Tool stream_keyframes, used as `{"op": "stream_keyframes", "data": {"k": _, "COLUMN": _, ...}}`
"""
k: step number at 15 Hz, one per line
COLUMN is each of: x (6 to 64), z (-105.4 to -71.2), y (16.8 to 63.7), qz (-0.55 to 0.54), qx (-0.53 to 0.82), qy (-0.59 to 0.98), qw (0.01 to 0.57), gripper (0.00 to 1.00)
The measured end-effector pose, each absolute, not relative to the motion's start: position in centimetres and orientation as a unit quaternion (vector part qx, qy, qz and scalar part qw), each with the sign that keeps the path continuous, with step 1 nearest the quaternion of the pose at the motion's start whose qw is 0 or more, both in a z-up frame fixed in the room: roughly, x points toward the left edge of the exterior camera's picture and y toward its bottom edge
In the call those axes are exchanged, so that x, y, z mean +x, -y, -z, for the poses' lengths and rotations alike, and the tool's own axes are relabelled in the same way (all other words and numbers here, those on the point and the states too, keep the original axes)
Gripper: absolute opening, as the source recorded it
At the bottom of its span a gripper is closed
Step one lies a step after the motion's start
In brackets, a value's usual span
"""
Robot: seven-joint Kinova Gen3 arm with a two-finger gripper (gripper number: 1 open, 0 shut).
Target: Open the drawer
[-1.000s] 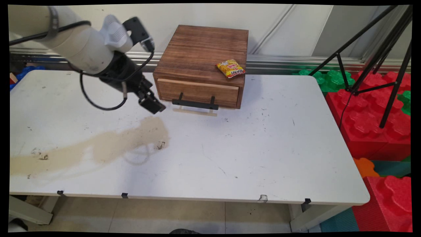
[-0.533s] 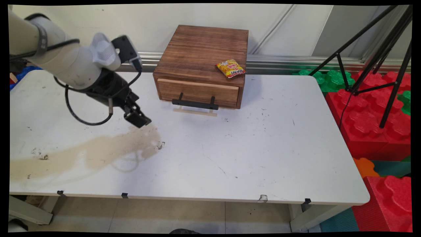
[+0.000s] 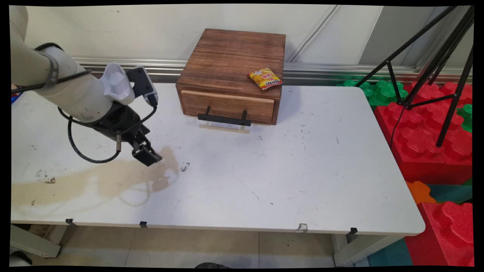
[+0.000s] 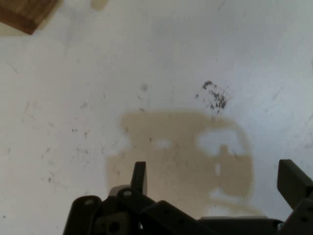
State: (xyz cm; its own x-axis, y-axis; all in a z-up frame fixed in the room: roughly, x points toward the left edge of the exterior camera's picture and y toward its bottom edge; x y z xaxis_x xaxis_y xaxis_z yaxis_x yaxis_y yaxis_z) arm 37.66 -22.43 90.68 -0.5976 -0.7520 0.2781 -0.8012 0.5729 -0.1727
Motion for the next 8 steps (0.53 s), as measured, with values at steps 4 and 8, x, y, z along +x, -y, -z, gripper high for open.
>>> {"op": "stream_keyframes", "data": {"k": 4, "x": 38.1, "z": -89.7, "y": 22.0, "qz": -0.131, "qx": 0.442, "qy": 0.884, "qw": 0.074, "gripper": 1.0}}
{"op": "stream_keyframes", "data": {"k": 8, "x": 38.3, "z": -89.1, "y": 21.7, "qz": -0.125, "qx": 0.442, "qy": 0.886, "qw": 0.064, "gripper": 1.0}}
